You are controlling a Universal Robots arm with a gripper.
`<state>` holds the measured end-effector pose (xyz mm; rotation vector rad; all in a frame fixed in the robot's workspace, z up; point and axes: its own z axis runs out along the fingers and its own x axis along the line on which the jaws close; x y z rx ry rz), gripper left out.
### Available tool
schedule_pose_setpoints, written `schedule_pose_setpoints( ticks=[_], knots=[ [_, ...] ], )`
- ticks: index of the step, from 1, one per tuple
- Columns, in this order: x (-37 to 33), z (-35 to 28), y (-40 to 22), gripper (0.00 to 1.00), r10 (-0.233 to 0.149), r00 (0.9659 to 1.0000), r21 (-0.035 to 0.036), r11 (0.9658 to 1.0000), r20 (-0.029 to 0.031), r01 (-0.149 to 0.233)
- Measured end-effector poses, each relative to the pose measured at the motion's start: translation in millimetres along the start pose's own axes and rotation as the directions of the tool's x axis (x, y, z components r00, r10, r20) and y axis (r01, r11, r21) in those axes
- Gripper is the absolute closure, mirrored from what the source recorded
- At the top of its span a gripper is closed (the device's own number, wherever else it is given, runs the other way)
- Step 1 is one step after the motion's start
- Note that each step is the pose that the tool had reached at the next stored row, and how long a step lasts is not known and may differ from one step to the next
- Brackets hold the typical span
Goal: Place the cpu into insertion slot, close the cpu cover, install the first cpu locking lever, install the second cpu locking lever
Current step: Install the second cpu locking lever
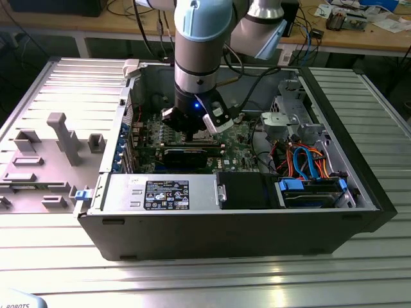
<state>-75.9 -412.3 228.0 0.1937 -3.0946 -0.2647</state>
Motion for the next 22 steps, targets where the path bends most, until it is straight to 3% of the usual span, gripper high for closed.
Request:
schedule_pose_setpoints(
  ticks=[4, 11, 22],
  knots=[
    [6.3, 3.1, 0.3, 0.89, -0.02, 0.9998, -0.0149, 0.9997, -0.0013, 0.02],
    [12.2, 10.5, -0.5, 0.89, -0.02, 0.9997, -0.0174, 0.9996, -0.013, 0.02],
    [12.1, 12.5, -0.9, 0.89, -0.02, 0.9997, -0.0189, 0.9996, -0.0134, 0.02]
  ],
)
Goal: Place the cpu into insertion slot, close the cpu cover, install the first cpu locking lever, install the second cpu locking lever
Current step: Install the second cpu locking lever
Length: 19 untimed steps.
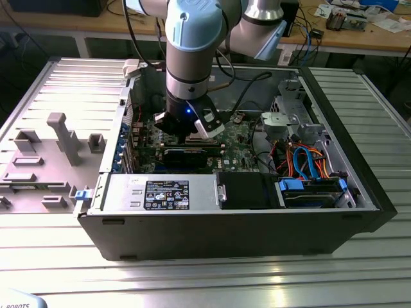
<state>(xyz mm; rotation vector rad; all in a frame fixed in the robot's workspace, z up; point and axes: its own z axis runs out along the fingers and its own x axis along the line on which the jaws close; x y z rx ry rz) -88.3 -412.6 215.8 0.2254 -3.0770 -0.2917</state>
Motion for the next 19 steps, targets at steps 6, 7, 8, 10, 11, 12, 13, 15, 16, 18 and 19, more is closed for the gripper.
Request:
schedule_pose_setpoints(
  ticks=[6, 7, 8, 10, 11, 12, 13, 15, 16, 18, 19],
  knots=[
    [0.0, 1.2, -0.2, 0.89, 0.0, 1.0, 0.0, 1.0, 0.0, 0.0],
    [-0.1, 1.7, -0.3, 0.89, 0.0, 1.0, 0.0, 1.0, 0.0, 0.0],
    [-0.1, 1.8, -0.4, 0.89, 0.0, 1.0, 0.0001, 1.0, 0.0, 0.0],
    [-0.1, 2.2, -0.4, 0.89, 0.0, 1.0, 0.0001, 1.0, 0.0, 0.0],
    [-0.1, 2.3, -0.5, 0.89, 0.0, 1.0, 0.0001, 1.0, 0.0, 0.0],
    [-0.1, 4.1, -0.8, 0.89, 0.0, 1.0, 0.0001, 1.0, 0.0, 0.0],
    [-0.2, 6.1, -1.2, 0.89, 0.0, 1.0, 0.0001, 1.0, 0.0, 0.0],
    [-0.2, 6.4, -1.2, 0.89, 0.0, 1.0, 0.0, 1.0, 0.0, 0.0],
    [-0.2, 6.3, -1.2, 0.89, 0.0, 1.0, 0.0001, 1.0, 0.0, 0.0],
    [-0.2, 6.7, -1.3, 0.89, 0.0, 1.0, -0.0001, 1.0, 0.0001, 0.0],
    [-0.2, 6.9, -1.3, 0.89, 0.001, 1.0, -0.0006, 1.0, 0.0001, -0.001]
  ],
)
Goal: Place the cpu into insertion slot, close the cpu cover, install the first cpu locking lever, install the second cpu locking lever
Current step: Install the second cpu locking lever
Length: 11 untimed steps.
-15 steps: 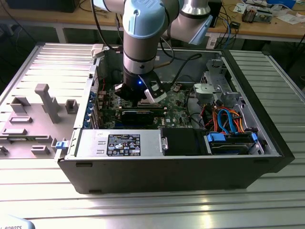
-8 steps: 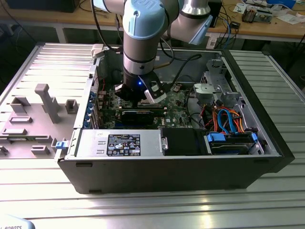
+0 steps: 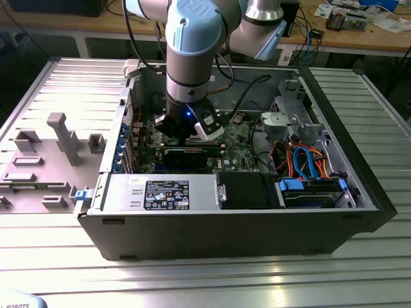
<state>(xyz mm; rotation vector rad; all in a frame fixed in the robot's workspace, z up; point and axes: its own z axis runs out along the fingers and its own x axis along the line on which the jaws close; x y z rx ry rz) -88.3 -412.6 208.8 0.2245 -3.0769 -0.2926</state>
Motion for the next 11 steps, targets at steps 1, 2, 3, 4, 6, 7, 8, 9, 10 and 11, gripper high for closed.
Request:
schedule_pose_setpoints(
  ticks=[1, 2, 3, 4, 6, 7, 8, 9, 10, 11],
  knots=[
    [0.0, 0.2, -0.1, 0.89, 0.0, 1.0, -0.0001, 1.0, 0.0, 0.0],
    [0.0, 0.4, -0.1, 0.89, 0.001, 1.0, -0.0002, 1.0, 0.0, -0.001],
    [-0.1, 0.9, -0.2, 0.89, 0.002, 1.0, -0.0003, 1.0, 0.0002, -0.002],
    [0.0, 1.1, -0.3, 0.89, 0.002, 1.0, -0.0005, 1.0, 0.0004, -0.002],
    [0.3, 1.8, -0.4, 0.89, 0.002, 1.0, -0.0075, 1.0, 0.0014, -0.002],
    [0.5, 2.1, -0.4, 0.89, 0.002, 1.0, -0.0105, 0.9999, 0.0018, -0.002],
    [0.9, 2.5, -0.5, 0.89, 0.002, 1.0, -0.0151, 0.9999, 0.0024, -0.002],
    [1.0, 2.8, -0.5, 0.89, 0.002, 1.0, -0.0185, 0.9998, 0.0028, -0.002],
    [1.0, 3.2, -0.6, 0.89, 0.002, 1.0, -0.0218, 0.9998, 0.0033, -0.002],
    [0.9, 4.4, -0.8, 0.89, 0.001, 1.0, -0.0261, 0.9997, 0.004, -0.001]
  ],
)
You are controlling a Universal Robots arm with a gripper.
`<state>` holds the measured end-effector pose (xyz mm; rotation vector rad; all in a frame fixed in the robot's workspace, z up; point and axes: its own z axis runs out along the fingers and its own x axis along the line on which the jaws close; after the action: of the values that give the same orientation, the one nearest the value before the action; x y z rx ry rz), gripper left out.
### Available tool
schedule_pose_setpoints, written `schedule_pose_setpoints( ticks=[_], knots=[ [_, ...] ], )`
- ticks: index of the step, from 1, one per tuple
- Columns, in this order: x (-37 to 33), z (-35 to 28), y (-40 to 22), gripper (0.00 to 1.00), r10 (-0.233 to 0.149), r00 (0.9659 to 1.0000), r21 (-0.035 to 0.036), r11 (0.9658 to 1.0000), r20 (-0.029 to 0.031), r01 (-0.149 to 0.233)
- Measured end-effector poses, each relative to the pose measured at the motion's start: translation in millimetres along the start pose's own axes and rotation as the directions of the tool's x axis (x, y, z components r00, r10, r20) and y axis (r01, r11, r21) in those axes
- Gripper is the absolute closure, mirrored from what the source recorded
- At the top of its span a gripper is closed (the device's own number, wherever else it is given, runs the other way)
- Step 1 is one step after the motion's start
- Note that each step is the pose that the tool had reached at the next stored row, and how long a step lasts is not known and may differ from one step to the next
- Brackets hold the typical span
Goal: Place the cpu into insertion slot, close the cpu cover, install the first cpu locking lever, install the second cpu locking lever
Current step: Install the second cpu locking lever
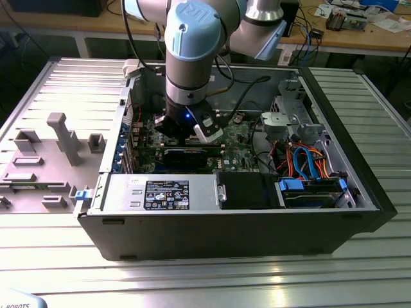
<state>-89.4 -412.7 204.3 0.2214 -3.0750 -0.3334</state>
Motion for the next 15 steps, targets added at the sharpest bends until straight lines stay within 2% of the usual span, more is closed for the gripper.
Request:
schedule_pose_setpoints(
  ticks=[6, 11, 12, 14, 15],
  knots=[
    [-0.3, 4.1, 1.7, 0.89, -0.001, 1.0, -0.0124, 0.9999, 0.0018, 0.001],
    [-0.1, 7.4, 5.7, 0.89, -0.001, 1.0, -0.015, 0.9999, 0.0019, 0.001],
    [-0.1, 7.5, 5.8, 0.89, 0.0, 1.0, -0.0014, 1.0, 0.0001, 0.0],
    [-0.2, 7.9, 6.0, 0.89, 0.001, 1.0, 0.0142, 0.9999, -0.0017, -0.001],
    [-0.1, 7.5, 5.9, 0.89, 0.001, 1.0, 0.0175, 0.9998, -0.0022, -0.001]
  ],
)
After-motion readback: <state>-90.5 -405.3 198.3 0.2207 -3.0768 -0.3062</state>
